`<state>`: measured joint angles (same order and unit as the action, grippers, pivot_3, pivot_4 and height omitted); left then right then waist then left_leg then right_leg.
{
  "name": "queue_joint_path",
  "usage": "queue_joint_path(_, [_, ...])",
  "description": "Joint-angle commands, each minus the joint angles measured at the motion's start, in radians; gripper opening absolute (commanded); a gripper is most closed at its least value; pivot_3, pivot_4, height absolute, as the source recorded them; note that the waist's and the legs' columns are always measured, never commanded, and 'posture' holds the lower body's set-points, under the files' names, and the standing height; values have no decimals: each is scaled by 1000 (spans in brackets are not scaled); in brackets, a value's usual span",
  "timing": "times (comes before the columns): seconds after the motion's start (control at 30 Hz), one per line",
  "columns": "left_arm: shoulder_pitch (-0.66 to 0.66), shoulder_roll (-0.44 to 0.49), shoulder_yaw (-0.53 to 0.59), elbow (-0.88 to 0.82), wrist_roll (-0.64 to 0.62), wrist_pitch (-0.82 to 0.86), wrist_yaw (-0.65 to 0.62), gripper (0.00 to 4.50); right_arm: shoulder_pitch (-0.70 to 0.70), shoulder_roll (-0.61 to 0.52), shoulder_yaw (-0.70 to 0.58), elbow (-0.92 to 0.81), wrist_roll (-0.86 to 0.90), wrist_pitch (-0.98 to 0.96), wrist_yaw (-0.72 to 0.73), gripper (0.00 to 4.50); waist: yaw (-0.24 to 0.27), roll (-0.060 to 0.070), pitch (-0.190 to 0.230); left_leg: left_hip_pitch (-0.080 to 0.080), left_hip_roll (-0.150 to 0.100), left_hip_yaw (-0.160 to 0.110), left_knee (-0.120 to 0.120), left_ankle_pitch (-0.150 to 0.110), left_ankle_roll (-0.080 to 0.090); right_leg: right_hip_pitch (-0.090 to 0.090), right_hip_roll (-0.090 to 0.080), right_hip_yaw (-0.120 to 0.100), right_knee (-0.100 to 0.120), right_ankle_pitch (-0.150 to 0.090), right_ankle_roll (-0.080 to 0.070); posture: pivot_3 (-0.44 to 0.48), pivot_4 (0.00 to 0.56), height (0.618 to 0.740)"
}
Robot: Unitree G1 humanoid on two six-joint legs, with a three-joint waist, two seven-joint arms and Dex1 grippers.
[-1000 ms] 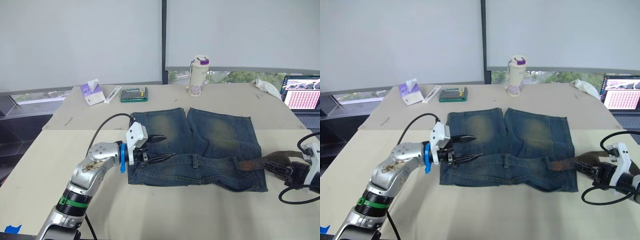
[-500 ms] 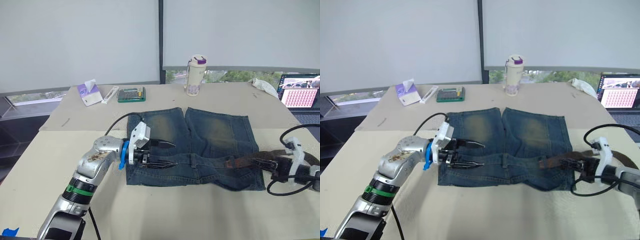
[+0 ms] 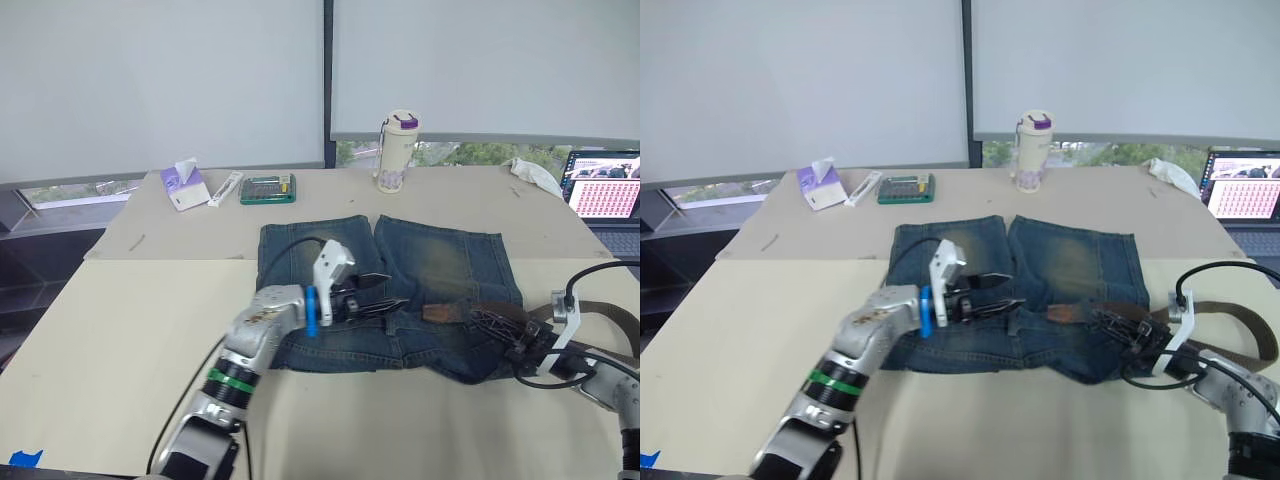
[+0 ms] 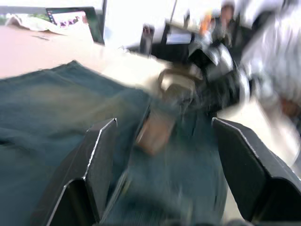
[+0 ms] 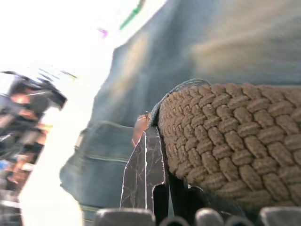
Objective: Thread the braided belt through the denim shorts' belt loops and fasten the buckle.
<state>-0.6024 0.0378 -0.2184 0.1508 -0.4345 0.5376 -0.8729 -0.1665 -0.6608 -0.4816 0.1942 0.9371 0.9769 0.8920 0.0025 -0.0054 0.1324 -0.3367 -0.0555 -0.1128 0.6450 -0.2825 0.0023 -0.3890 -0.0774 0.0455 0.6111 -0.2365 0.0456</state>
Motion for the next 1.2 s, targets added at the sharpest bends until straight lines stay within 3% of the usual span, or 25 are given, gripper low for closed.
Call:
queue_joint_path(0.03, [-22, -8, 15, -13, -29, 50, 8, 3418, -2, 0, -53, -36, 59, 17, 10, 0, -8, 0, 0, 0, 0, 1, 0, 0, 0, 0, 0, 0, 0, 0, 0, 0, 150, 740])
queue_joint_path(0.27, [-122, -138, 41, 201, -18, 99, 87, 3418, 15, 22, -81, -53, 118, 19, 29, 0, -10, 0, 0, 0, -2, 1, 0, 0, 0, 1, 1, 0, 0, 0, 0, 0, 150, 740])
queue_joint_path(0.43, [-114, -166, 30, 199, -50, 146, 54, 3418, 35, 23, -77, -73, 120, 5, 50, 0, -15, 0, 0, -1, -1, 2, 0, 0, 0, 0, 1, 1, 1, 0, 0, 0, 150, 740])
queue_joint_path(0.53, [-112, -180, 19, 210, -39, 137, 63, 2603, 39, 28, -80, -85, 135, 8, 63, 0, -14, 0, 0, 0, -1, 2, 0, 0, 0, 1, 1, 1, 1, 0, 1, 0, 150, 740])
queue_joint_path(0.77, [-110, -203, 36, 207, -66, 135, 69, 206, 66, 22, -44, -132, 128, 4, 105, 0, -13, 0, 0, 0, -1, 2, 0, 0, 0, 1, 1, 1, 1, 0, 1, 0, 150, 740])
queue_joint_path(0.9, [-94, -197, 38, 184, -71, 146, 78, 36, 70, 35, -35, -133, 88, -44, 88, 0, -14, 0, 0, 0, -1, 2, 0, 0, 0, 1, 1, 1, 1, 0, 1, 0, 150, 740])
queue_joint_path(1.2, [14, -50, 44, -11, -98, 266, 65, 0, 174, -44, -116, -112, 43, -101, 127, 3089, -13, 1, 0, 0, 0, 2, 0, 0, 0, 0, 0, 2, 1, 0, 1, 0, 150, 740])
